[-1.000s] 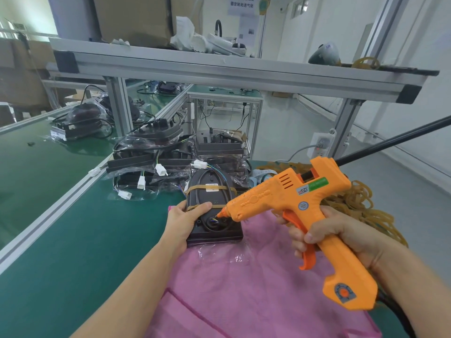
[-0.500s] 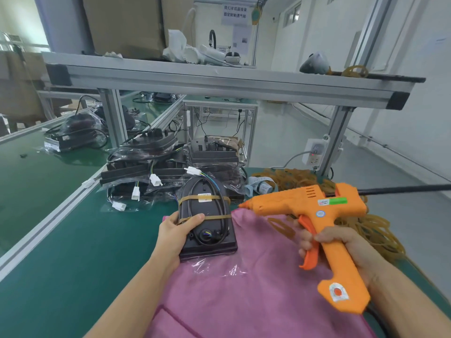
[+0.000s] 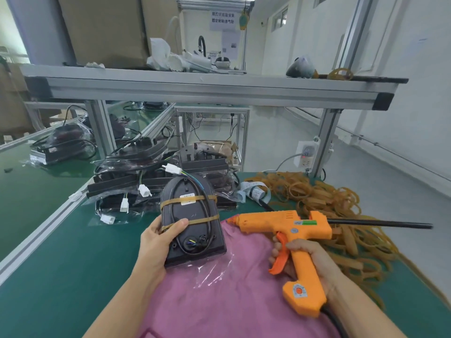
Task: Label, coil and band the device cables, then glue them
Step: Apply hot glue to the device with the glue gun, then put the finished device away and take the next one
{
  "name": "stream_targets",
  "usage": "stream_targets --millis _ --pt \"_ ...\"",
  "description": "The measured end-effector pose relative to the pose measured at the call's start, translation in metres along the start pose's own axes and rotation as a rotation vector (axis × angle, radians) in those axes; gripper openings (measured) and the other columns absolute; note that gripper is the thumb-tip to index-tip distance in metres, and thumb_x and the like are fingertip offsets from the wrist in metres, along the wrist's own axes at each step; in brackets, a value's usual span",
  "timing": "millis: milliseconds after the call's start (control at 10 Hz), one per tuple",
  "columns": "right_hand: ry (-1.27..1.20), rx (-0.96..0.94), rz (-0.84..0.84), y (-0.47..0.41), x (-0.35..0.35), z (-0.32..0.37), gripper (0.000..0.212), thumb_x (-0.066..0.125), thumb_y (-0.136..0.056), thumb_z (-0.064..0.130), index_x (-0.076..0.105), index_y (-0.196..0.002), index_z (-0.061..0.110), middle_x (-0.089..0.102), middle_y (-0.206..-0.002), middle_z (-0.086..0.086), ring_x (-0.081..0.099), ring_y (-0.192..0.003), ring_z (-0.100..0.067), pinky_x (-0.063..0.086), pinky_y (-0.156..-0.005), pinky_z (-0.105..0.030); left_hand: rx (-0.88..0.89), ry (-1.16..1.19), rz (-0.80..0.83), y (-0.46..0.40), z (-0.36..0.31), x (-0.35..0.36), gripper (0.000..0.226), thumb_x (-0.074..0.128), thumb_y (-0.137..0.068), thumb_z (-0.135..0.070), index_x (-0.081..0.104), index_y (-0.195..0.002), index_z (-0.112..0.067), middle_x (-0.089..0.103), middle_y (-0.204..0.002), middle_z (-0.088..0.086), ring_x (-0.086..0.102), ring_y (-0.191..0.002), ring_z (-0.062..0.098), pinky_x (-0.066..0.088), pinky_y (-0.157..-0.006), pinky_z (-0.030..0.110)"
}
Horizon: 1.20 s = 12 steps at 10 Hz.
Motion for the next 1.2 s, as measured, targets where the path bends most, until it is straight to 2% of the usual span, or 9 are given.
stream_targets --millis 100,200,300,400,700,800,900,1000,1200 --pt "0.017 0.023 -0.128 -0.016 -0.008 0.004 0.029 0.040 -0.096 -0.003 0.068 -0.099 -0.011 0.065 -0.059 -0.026 0.068 -0.056 -0.020 0.056 -0.087 -0.033 -0.025 -0.003 -0.020 0.001 0.006 -0.007 0.035 0.078 -0.071 -0.010 0.068 -0.104 -0.006 0.074 -0.091 0.018 0.072 -0.073 0.030 0.060 -0.066 0.038" --pt "0.295 -0.025 -0.275 -0.004 -0.018 0.021 0.016 0.063 -0.091 0.010 0.069 -0.095 -0.004 0.068 -0.063 -0.026 0.068 -0.052 -0.024 0.059 -0.060 -0.030 -0.026 0.027 -0.037 0.002 0.004 -0.008 0.040 0.079 -0.065 -0.013 0.067 -0.102 -0.005 0.074 -0.089 0.019 0.072 -0.069 0.029 0.059 -0.058 0.034" --pt "0.675 -0.003 -0.320 0.012 -0.018 0.025 0.042 0.061 -0.093 0.035 0.067 -0.076 -0.002 0.069 -0.063 -0.018 0.066 -0.052 -0.025 0.056 -0.052 -0.032 -0.011 0.031 -0.014 0.001 -0.004 0.001 0.038 0.080 -0.065 -0.014 0.068 -0.101 -0.007 0.074 -0.089 0.019 0.072 -0.070 0.031 0.059 -0.059 0.036" --pt "1.210 0.002 -0.408 0.006 -0.011 0.045 0.048 0.046 -0.096 0.051 0.059 -0.074 0.010 0.060 -0.072 -0.007 0.058 -0.071 -0.021 0.045 -0.062 -0.032 0.004 0.028 0.012 0.003 -0.012 0.015 0.038 0.080 -0.066 -0.015 0.069 -0.101 -0.008 0.075 -0.087 0.016 0.072 -0.069 0.028 0.058 -0.057 0.034" --pt "1.834 -0.314 -0.720 0.022 0.039 0.082 0.043 0.040 -0.096 0.052 0.062 -0.108 0.018 0.065 -0.108 -0.001 0.062 -0.100 -0.022 0.043 -0.071 -0.031 0.000 0.094 0.060 0.018 -0.026 0.042 0.037 0.078 -0.065 -0.011 0.069 -0.100 -0.006 0.075 -0.085 0.016 0.072 -0.066 0.026 0.057 -0.054 0.029" --pt "1.282 -0.604 -0.386 0.030 0.080 0.086 0.065 0.037 -0.087 0.070 0.060 -0.125 0.021 0.061 -0.126 0.003 0.055 -0.119 -0.017 0.040 -0.094 -0.030 0.002 0.113 0.065 0.022 -0.033 0.049 0.036 0.077 -0.062 -0.013 0.068 -0.096 -0.008 0.075 -0.079 0.013 0.072 -0.061 0.023 0.056 -0.051 0.028" --pt "0.380 -0.413 0.203 0.030 0.125 0.066 0.054 0.037 -0.080 0.070 0.070 -0.107 0.037 0.070 -0.112 0.016 0.062 -0.110 -0.002 0.049 -0.086 -0.017 -0.042 0.173 0.076 0.023 -0.039 0.055 0.034 0.077 -0.060 -0.016 0.068 -0.092 -0.010 0.074 -0.075 0.011 0.070 -0.057 0.022 0.055 -0.049 0.029" --pt "0.100 -0.245 0.446 0.028 0.143 0.046 0.064 0.030 -0.093 0.062 0.064 -0.126 0.020 0.066 -0.124 -0.008 0.063 -0.116 -0.024 0.055 -0.088 -0.033 -0.095 0.234 0.097 0.023 -0.044 0.056 0.046 0.078 -0.055 -0.023 0.068 -0.098 -0.010 0.074 -0.084 0.015 0.071 -0.062 0.026 0.058 -0.054 0.037" --pt "0.111 -0.369 0.385 0.021 0.163 0.031 0.062 0.074 -0.075 0.046 0.053 -0.133 0.035 0.068 -0.122 0.001 0.066 -0.110 -0.024 0.055 -0.090 -0.048 0.057 0.138 -0.016 0.027 -0.063 0.030 0.042 0.079 -0.056 -0.018 0.070 -0.095 -0.007 0.075 -0.086 0.017 0.072 -0.067 0.025 0.057 -0.054 0.028"
Point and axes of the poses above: each hand's wrist, its own y-axis away from the middle knuckle, its own x-axis out of the palm, z = x × y, the point moved 9 cm from there along -y, towards the middle knuckle
